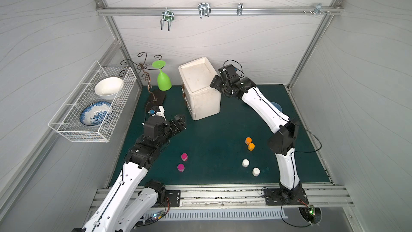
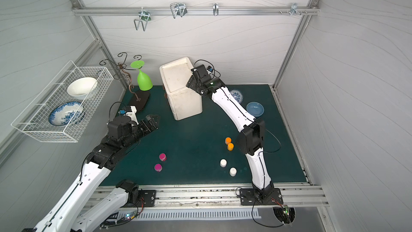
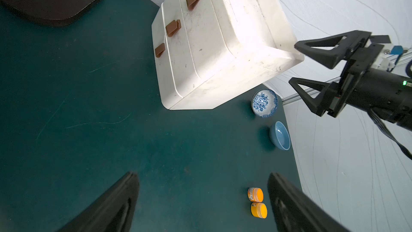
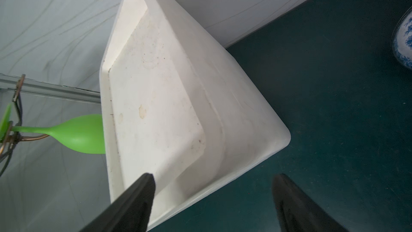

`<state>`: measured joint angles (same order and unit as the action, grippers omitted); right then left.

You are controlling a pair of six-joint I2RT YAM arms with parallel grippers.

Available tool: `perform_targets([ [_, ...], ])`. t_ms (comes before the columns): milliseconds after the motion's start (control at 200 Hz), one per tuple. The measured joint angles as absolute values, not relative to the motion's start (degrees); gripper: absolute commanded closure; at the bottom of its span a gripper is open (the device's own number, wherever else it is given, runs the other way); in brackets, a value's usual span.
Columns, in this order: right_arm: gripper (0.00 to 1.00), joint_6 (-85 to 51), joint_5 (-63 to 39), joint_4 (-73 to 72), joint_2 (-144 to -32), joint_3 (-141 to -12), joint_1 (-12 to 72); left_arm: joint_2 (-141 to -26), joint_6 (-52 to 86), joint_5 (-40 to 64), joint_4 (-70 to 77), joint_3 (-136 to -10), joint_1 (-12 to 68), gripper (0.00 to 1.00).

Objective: Put the paint cans in the drawer according to color
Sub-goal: Move the storage box to the center of the board.

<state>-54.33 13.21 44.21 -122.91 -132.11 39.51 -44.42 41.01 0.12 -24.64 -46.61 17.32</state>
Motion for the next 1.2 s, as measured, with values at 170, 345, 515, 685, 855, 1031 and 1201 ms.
perform_targets([
  [170, 0.34, -57.54, 11.05, 44.10, -123.92, -133.08, 38.92, -44.95, 41.21, 0.47, -25.06, -46.61, 17.32, 0.07],
  [345, 0.50, -58.57, 7.51, 41.32, -122.89, -130.74, 36.60, -45.47, 41.82, 0.78, -25.08, -46.61, 17.32, 0.08],
  [515, 0.62, -56.95, 2.66, 39.66, -121.32, -129.08, 31.03, -46.28, 42.35, 1.17, -25.04, -46.61, 17.32, 0.08],
  [685, 0.65, -52.93, 1.17, 41.60, -121.27, -130.69, 25.21, -47.16, 42.52, 1.34, -25.04, -46.61, 17.32, 0.08],
  [855, 0.56, -46.83, 1.54, 46.33, -121.38, -134.13, 21.32, -47.88, 42.68, 1.26, -25.02, -46.61, 17.32, 0.08],
  [1031, 0.48, -40.73, 3.81, 49.10, -121.38, -134.69, 21.41, -49.47, 42.65, 0.71, -25.04, -46.94, 17.32, 0.08],
  [1201, 0.40, -36.38, 13.34, 51.44, -118.69, -129.45, 26.46, -53.25, 41.34, -3.11, -25.04, -51.33, 17.32, 0.09],
])
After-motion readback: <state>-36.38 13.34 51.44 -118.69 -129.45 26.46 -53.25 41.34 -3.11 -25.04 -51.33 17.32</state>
